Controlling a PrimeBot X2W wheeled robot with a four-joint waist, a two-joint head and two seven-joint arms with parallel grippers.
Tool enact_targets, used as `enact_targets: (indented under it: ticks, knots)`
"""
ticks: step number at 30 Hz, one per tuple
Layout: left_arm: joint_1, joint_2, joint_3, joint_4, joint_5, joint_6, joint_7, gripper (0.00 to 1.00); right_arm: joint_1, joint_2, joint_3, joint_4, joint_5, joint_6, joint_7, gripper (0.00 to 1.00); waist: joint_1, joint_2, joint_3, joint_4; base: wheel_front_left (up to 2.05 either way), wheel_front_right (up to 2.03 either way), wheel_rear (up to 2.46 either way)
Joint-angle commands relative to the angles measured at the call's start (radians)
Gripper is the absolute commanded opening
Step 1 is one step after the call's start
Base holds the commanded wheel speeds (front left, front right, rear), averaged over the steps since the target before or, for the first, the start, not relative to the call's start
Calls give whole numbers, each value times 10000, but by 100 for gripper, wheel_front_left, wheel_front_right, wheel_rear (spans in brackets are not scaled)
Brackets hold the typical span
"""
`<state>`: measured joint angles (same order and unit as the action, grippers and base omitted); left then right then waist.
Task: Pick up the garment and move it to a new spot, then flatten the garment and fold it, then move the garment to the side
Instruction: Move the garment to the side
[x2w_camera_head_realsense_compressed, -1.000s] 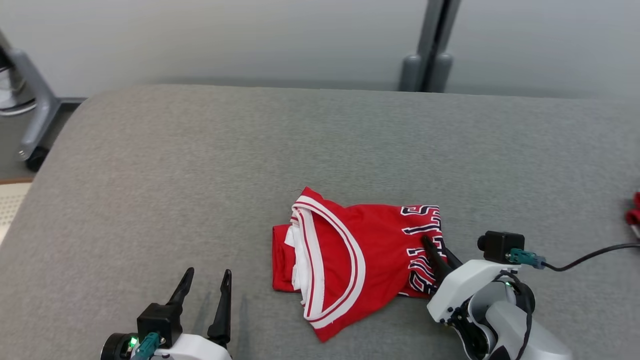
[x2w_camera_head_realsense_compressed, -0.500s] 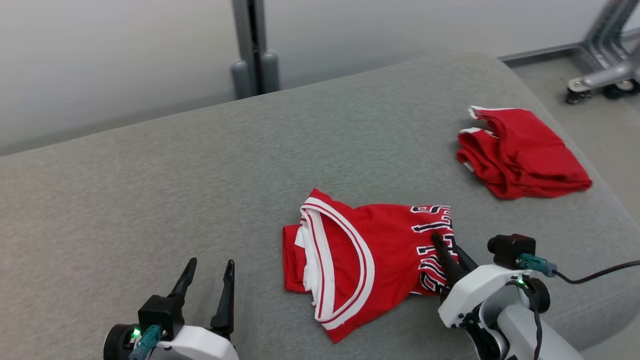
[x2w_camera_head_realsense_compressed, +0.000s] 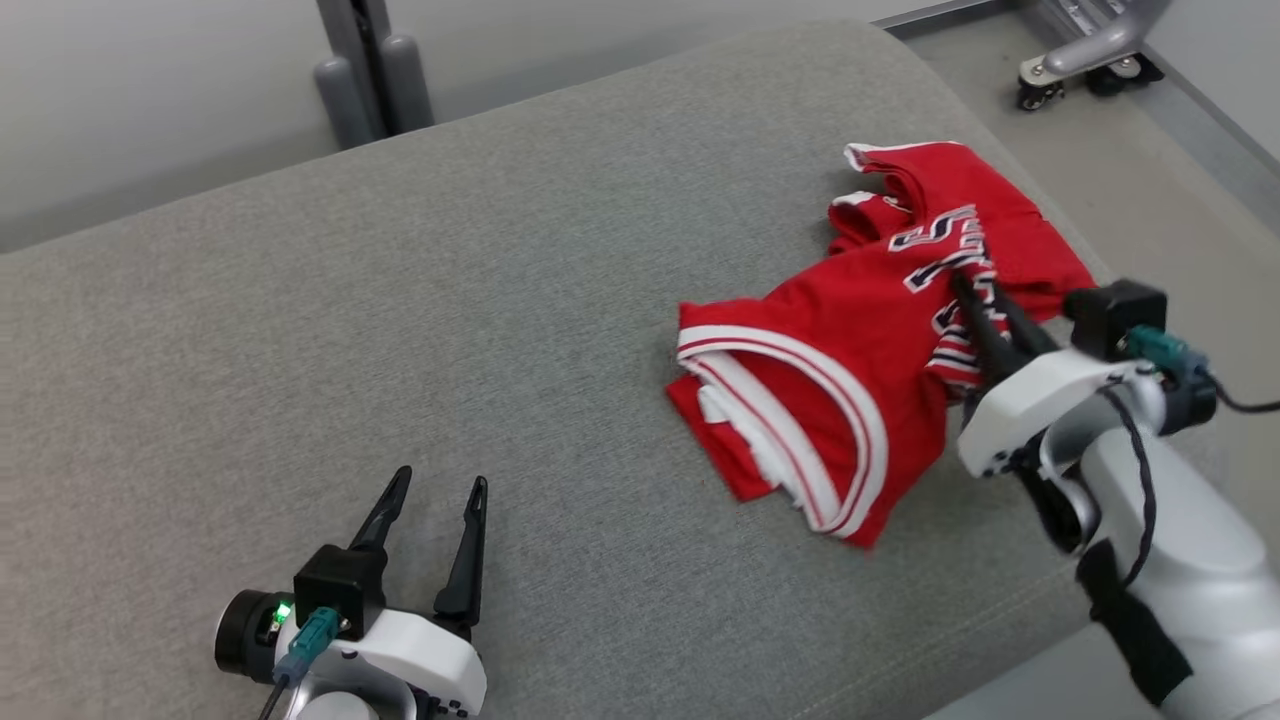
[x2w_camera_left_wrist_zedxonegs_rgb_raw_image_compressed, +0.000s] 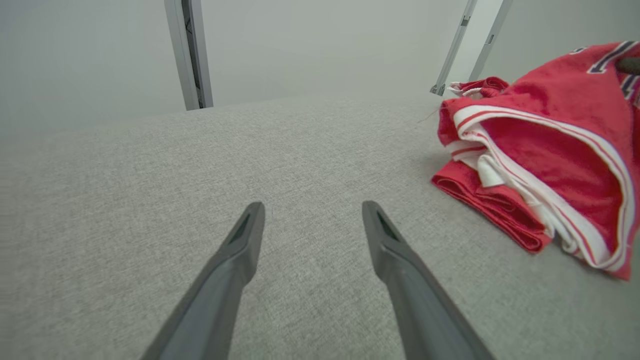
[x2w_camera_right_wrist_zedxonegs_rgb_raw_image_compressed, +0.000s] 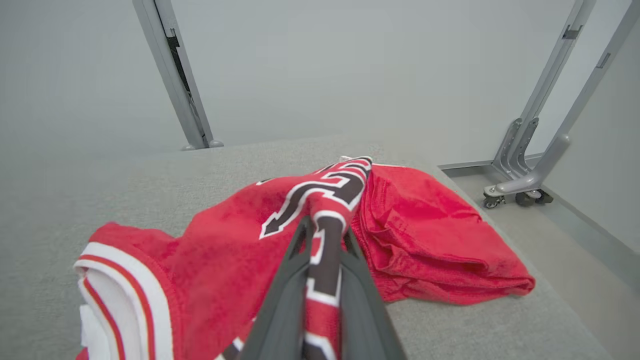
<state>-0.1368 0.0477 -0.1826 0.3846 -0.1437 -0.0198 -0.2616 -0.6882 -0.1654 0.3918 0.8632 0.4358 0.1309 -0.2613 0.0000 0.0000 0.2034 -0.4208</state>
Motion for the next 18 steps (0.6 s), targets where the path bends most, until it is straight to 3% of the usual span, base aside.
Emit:
enact_targets:
  ticks: [1,11,12,13,14,16,17,18]
  knots:
    - [-202,59,37,41,144,-66,-45,100,-506,-273,-179,268,-342,-5,-50,0,0,0,204,415,0,0,0]
    - [-399,54,292,50,225,-199,-45,100,-2859,-2554,-2131,3196,-3191,-6,-47,0,0,0,652,2086,0,0,0]
    - [-404,53,333,22,198,-186,-45,100,-2982,-2739,-2464,3394,-3399,-6,-49,12,0,0,678,2203,0,0,0]
    - [-404,53,333,22,198,-186,-45,100,-2982,-2739,-2464,3394,-3399,-6,-49,12,0,0,678,2203,0,0,0]
    - [-399,53,355,11,182,-180,-45,100,-3032,-2860,-2740,3581,-3690,-5,-47,51,0,0,687,2315,0,0,0]
    - [-360,53,401,-19,143,-173,-45,100,-3039,-2971,-3308,3692,-4121,-5,-49,51,0,0,698,2488,0,0,0]
    - [-326,56,443,-26,148,-161,-45,100,-2985,-3004,-3638,3615,-4308,-5,-49,100,0,0,684,2549,0,0,0]
    - [-305,57,498,-34,147,-147,-45,100,-2884,-3003,-4027,3492,-4409,-5,-49,100,0,0,662,2605,0,0,0]
